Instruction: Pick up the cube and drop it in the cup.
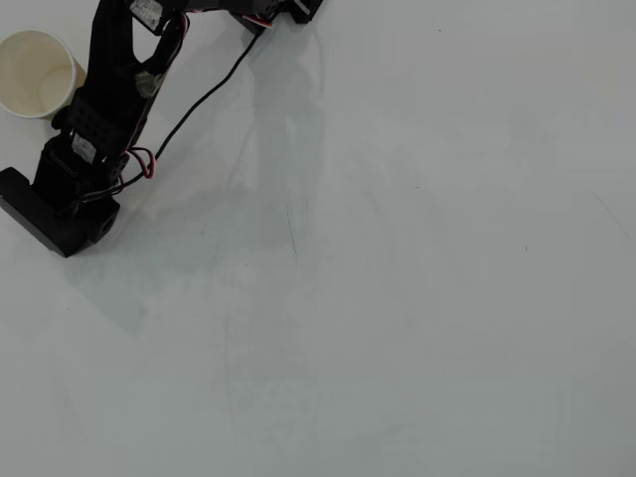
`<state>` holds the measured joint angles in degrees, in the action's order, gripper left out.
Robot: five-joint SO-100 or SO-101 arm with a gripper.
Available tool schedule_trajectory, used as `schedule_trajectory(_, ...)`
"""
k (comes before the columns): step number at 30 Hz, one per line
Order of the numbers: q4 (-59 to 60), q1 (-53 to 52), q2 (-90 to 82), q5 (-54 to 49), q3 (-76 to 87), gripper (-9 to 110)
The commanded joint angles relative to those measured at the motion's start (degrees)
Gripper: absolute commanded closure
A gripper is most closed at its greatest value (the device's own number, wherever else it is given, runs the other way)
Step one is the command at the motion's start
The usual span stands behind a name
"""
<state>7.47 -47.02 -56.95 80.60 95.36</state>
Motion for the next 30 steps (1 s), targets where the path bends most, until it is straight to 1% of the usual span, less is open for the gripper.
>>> schedule_trajectory(1,0.5,0.3,-3.7,-0.4,-7.9,77)
schedule_trajectory(5,1.7,0.4,-3.8,0.1,-8.2,89)
schedule_trajectory(12,3.6,0.4,-3.9,-0.3,-8.4,101)
schedule_trajectory(25,4.5,0.5,-4.7,-0.3,-8.4,102)
schedule_trajectory(30,6.6,0.8,-7.6,0.2,-6.9,102)
